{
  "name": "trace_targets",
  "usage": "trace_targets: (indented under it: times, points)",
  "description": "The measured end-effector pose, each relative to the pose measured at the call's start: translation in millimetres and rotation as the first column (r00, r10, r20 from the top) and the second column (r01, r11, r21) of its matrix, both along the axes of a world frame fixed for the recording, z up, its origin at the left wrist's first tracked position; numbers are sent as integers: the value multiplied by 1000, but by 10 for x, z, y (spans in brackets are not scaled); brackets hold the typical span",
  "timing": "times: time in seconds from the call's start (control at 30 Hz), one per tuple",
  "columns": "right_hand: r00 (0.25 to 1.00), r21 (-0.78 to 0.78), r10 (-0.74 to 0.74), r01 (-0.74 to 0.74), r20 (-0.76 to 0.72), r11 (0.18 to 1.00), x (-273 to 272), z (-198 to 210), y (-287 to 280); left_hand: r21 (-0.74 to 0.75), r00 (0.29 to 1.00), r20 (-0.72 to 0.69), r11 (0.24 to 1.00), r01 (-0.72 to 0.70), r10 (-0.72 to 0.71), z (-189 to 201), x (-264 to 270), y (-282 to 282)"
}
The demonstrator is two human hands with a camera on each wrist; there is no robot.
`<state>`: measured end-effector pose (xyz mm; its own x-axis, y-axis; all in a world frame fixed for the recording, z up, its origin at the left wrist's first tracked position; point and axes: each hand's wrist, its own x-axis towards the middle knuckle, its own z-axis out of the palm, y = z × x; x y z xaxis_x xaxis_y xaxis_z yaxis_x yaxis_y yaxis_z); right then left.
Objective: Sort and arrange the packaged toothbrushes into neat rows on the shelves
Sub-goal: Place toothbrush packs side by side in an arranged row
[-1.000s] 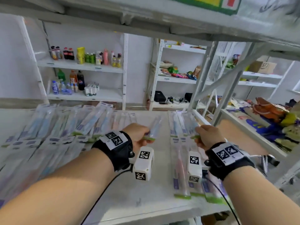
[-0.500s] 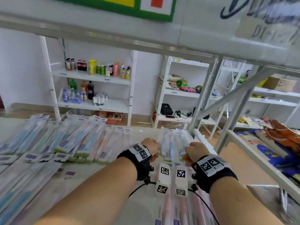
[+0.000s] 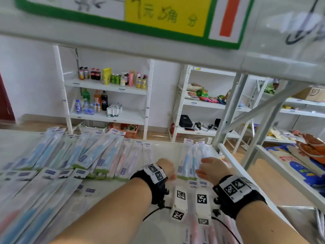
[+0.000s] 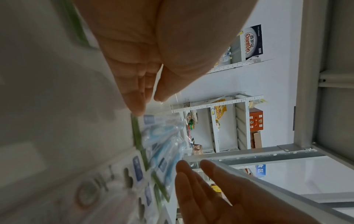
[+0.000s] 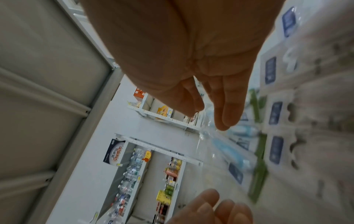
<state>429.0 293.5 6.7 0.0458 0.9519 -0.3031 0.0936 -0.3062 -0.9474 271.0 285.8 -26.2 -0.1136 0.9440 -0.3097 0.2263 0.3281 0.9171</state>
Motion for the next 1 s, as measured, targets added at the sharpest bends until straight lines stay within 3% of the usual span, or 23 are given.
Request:
trace_targets:
  times: [0.13,0.23,0.33,0.53,0.8,0.9,1.0]
  points:
    - [965,3,179,-183,190,983,-365,-26,-103,43,978,-209,999,8,2,75,-421,-145]
    - [898,-18,276,-288,344,958,-696,-80,-166,90,893,-450,996,13,29,120,-749,-290]
    - [803,-44,320,-346,503,937,-974,-103,-152,53,827,-562,996,70,-28,106,-996,-428]
    - [577,-142,340,-361,742,922,-1259,-222,81,-222,630,-693,936,274,-350,133,-1202,-589]
    - [262,-255,358,-355,896,899,-1356,-361,54,-356,433,-735,841,407,-521,168,-1165,-722]
    - [222,-260,344,-337,912,905,-1307,-323,-12,-338,411,-769,857,388,-489,210,-1129,-725]
    - [242,-269,349,-308,905,913,-1221,-317,-48,-232,547,-759,931,280,-354,190,-1118,-732]
